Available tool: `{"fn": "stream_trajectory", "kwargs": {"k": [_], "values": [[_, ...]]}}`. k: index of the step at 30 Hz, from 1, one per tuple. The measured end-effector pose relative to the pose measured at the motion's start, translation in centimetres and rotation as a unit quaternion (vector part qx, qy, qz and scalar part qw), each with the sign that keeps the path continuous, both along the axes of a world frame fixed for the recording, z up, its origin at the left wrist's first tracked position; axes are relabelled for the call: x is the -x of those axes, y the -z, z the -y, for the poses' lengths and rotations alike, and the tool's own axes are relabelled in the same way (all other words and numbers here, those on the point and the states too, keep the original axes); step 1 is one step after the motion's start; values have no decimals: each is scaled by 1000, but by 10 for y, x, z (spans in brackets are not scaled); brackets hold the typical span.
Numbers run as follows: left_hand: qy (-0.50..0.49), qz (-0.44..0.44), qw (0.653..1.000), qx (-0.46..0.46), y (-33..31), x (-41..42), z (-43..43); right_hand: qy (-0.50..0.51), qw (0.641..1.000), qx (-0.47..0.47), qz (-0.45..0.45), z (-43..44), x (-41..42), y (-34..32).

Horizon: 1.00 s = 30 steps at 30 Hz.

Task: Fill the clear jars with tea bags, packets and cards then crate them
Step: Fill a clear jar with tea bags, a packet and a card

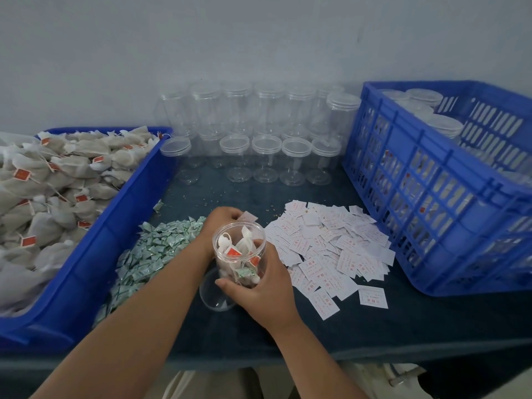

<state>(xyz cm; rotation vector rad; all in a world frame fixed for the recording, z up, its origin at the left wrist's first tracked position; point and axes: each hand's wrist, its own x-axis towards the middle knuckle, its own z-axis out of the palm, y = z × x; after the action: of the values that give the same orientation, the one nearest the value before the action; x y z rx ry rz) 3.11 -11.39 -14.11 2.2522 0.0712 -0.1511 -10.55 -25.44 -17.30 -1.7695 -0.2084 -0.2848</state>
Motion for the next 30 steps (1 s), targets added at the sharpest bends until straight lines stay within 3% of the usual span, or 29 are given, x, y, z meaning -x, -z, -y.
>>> {"fn": "stream_trajectory", "kwargs": {"k": [5, 8, 13, 16, 19, 22, 26, 28, 30], "values": [[-87, 85, 991, 47, -46, 15, -18, -4, 1000, -3, -5, 0, -1, 0], [-63, 75, 991, 91, -83, 28, -30, -15, 1000, -8, -9, 0, 0, 1], [34, 53, 996, 66, -126, 59, -40, -12, 1000, -2, -8, 0, 0, -1], [132, 6, 990, -42, -132, 77, -34, -10, 1000, -5, -11, -1, 1, 0], [149, 18, 971, -186, -121, 84, -21, -6, 1000, 1, -5, 0, 3, -2], [131, 56, 974, -174, -109, 88, -15, -2, 1000, -3, -7, 0, 4, -3], [-41, 165, 985, 9, -96, 97, -26, -2, 1000, -18, -3, -1, 5, -3], [-105, 168, 980, -25, -78, 107, -41, -2, 1000, -20, 0, -1, 6, -3], [-87, 93, 982, -137, -49, 122, -54, -1, 1000, -28, -2, -2, 6, -2]]}}
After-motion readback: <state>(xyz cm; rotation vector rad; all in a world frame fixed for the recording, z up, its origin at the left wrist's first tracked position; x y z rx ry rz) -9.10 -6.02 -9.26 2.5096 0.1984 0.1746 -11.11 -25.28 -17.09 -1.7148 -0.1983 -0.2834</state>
